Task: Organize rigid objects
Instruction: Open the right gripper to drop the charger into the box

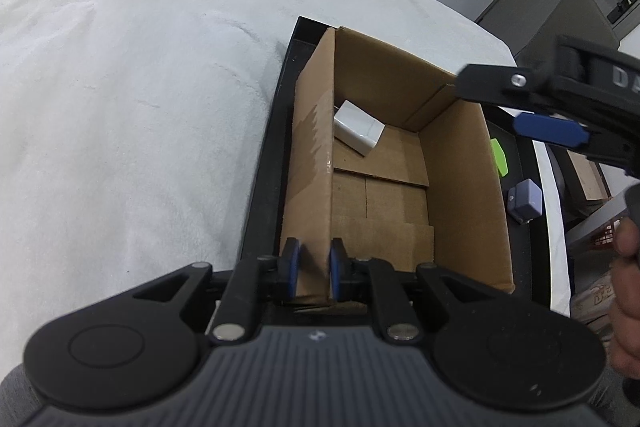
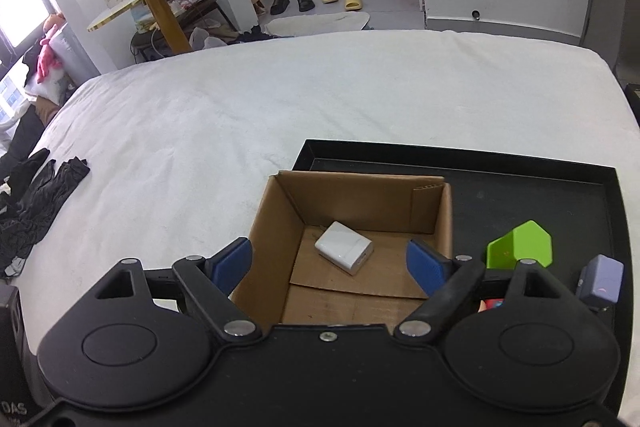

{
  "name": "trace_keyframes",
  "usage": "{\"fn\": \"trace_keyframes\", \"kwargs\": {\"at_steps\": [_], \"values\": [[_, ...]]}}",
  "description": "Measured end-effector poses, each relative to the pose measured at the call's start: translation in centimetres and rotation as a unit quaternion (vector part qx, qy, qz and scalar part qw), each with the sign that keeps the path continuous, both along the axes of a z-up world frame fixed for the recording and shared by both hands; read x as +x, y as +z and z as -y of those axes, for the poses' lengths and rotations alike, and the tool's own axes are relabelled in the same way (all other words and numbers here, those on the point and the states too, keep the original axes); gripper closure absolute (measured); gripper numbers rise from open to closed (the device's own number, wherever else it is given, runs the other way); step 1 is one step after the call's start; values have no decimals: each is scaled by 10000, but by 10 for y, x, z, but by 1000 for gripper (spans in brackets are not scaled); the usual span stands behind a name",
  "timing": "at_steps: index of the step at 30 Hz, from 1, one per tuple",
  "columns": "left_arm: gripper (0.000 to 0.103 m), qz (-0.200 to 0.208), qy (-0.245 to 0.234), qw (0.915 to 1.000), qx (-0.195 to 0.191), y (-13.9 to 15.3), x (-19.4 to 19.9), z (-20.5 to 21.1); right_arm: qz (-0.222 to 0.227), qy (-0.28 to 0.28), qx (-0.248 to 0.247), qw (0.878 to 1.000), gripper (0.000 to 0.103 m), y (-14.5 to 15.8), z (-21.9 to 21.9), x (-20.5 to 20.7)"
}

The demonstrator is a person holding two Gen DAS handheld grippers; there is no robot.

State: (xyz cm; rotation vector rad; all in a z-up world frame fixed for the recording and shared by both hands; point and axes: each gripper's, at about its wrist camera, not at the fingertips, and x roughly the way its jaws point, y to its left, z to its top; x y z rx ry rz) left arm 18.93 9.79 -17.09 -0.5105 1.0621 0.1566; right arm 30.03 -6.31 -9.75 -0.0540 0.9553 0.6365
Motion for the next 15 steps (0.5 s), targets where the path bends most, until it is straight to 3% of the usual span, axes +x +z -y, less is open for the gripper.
{"fn": "trace_keyframes", "kwargs": {"at_steps": [10,15], "values": [[89,-135,-34,9997,180,-1,4,4,275,50,2,9996,10,13,31,-9],[89,-130,-48,9996,232,0,4,7,-182,127,208,9995,9,10,52,-1]]}}
